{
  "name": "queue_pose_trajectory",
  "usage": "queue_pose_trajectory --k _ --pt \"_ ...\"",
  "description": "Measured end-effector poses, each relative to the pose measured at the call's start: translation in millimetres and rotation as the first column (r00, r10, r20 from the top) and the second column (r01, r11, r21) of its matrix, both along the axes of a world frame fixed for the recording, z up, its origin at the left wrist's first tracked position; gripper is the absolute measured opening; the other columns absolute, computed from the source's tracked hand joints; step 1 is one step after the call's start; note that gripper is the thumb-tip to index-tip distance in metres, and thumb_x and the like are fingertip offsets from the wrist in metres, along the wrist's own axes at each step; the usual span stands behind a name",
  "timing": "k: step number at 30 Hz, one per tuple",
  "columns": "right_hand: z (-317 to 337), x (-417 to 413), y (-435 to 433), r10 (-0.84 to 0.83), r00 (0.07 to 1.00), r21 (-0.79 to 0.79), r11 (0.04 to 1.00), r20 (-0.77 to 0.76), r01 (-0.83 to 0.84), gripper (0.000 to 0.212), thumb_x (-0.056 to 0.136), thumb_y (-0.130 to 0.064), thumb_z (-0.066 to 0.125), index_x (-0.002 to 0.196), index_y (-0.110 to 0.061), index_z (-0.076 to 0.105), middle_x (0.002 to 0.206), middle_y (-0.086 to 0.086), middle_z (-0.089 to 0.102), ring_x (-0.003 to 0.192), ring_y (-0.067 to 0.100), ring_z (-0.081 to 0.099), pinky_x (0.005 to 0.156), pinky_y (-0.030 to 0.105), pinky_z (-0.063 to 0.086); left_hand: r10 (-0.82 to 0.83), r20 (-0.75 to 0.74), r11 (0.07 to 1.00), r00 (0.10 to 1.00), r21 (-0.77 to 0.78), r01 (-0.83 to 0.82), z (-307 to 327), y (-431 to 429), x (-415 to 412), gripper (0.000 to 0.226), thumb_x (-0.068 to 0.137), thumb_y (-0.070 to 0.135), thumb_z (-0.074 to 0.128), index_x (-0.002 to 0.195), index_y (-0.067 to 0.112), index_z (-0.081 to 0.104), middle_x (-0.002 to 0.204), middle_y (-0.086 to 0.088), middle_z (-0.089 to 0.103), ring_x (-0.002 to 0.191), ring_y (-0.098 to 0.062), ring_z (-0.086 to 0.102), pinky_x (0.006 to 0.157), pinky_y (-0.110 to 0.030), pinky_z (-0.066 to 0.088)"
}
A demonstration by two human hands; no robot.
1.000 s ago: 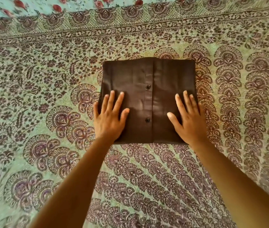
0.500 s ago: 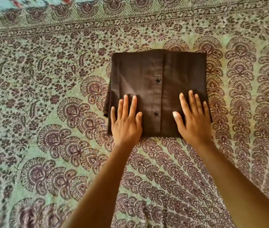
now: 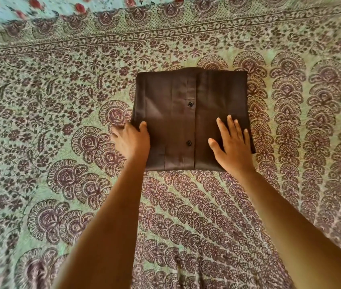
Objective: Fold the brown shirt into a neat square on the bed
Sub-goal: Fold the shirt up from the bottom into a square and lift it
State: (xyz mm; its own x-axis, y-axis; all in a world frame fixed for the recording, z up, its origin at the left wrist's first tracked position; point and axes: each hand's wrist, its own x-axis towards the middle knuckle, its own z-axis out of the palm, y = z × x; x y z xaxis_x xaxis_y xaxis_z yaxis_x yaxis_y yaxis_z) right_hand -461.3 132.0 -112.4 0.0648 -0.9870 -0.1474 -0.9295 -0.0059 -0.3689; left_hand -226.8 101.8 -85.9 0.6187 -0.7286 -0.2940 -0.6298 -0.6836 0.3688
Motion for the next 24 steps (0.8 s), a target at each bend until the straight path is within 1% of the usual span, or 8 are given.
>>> queue_pose_trajectory --k 3,7,11,14,18,21,23,24 --pt "5.0 0.7 -1.1 -0.002 1.000 0.041 0.999 0.002 0.002 0.068 0.087 -0.053 0.020 0.148 -0.026 0.014 0.158 0.004 0.003 0.145 0.020 -0.001 0.115 0.041 -0.004 0.116 -0.223 0.993 0.968 0.017 -0.116 12.4 -16.9 4.2 0.054 0.084 0.026 0.065 0.128 0.007 0.042 0.131 -0.018 0.042 0.112 -0.036 0.050 0.096 -0.043 0.044" --pt "9.4 -1.7 -5.9 0.014 1.000 0.109 0.994 -0.007 -0.013 0.059 0.097 -0.047 0.030 0.148 -0.026 0.011 0.158 0.005 0.000 0.145 0.020 -0.002 0.116 0.042 -0.003 0.171 -0.462 0.985 0.870 0.097 -0.142 22.3 -30.9 16.9 0.056 0.073 0.014 0.076 0.118 0.001 0.046 0.115 -0.012 0.059 0.102 -0.028 0.059 0.092 -0.040 0.050" --pt "16.1 -3.9 -11.9 0.033 0.999 0.186 0.982 -0.007 -0.031 0.059 0.097 -0.047 0.030 0.149 -0.025 0.012 0.158 0.006 0.000 0.145 0.022 -0.002 0.116 0.044 0.000 0.113 -0.593 0.991 0.797 0.005 -0.137 26.3 -25.3 15.7 0.042 0.075 0.013 0.071 0.114 0.005 0.056 0.109 -0.015 0.065 0.092 -0.030 0.063 0.082 -0.039 0.054" --pt "27.4 1.5 -19.4 -0.023 0.997 0.256 0.967 0.070 0.004 0.057 0.097 -0.047 0.028 0.148 -0.021 0.018 0.157 0.009 0.005 0.145 0.024 0.002 0.115 0.046 0.004 0.052 -0.665 0.987 0.745 -0.081 -0.141 33.1 -14.1 6.3 0.036 0.086 0.014 0.061 0.120 0.010 0.051 0.103 -0.010 0.060 0.088 -0.026 0.060 0.075 -0.034 0.051" --pt "71.2 19.5 -30.1 -0.246 0.869 0.377 0.923 0.429 0.075 0.056 0.097 -0.051 0.027 0.143 -0.020 0.033 0.150 0.005 0.032 0.138 0.026 0.028 0.112 0.041 0.022 -0.208 -0.550 0.964 0.809 -0.254 0.074 48.6 -9.0 1.4 0.043 0.088 0.009 0.057 0.129 0.016 0.049 0.117 -0.008 0.061 0.105 -0.025 0.059 0.093 -0.038 0.048" --pt "111.7 42.5 -41.5 -0.427 0.634 0.498 0.864 0.645 0.075 0.057 0.096 -0.054 0.028 0.139 -0.020 0.039 0.139 0.005 0.047 0.124 0.024 0.047 0.104 0.039 0.037 -0.461 -0.299 0.862 0.836 -0.377 0.340 77.9 -6.5 -16.7 0.045 0.088 0.005 0.053 0.132 0.016 0.050 0.117 -0.008 0.063 0.100 -0.017 0.057 0.082 -0.020 0.044" --pt "138.2 56.5 -51.3 -0.508 0.497 0.554 0.830 0.703 0.065 0.059 0.092 -0.061 0.032 0.131 -0.019 0.047 0.128 0.006 0.056 0.112 0.024 0.056 0.094 0.039 0.046 -0.617 -0.108 0.735 0.780 -0.434 0.521 101.3 0.2 -36.2 0.043 0.085 0.007 0.050 0.128 0.014 0.055 0.112 -0.012 0.066 0.101 -0.026 0.061 0.076 -0.022 0.041" --pt "151.3 61.3 -55.4 -0.518 0.489 0.567 0.822 0.702 0.057 0.062 0.088 -0.065 0.036 0.128 -0.019 0.050 0.124 0.007 0.058 0.108 0.025 0.059 0.092 0.041 0.049 -0.670 -0.017 0.678 0.742 -0.421 0.603 111.6 5.7 -45.3 0.043 0.084 0.007 0.048 0.126 0.015 0.056 0.107 -0.015 0.067 0.099 -0.031 0.061 0.075 -0.027 0.041"
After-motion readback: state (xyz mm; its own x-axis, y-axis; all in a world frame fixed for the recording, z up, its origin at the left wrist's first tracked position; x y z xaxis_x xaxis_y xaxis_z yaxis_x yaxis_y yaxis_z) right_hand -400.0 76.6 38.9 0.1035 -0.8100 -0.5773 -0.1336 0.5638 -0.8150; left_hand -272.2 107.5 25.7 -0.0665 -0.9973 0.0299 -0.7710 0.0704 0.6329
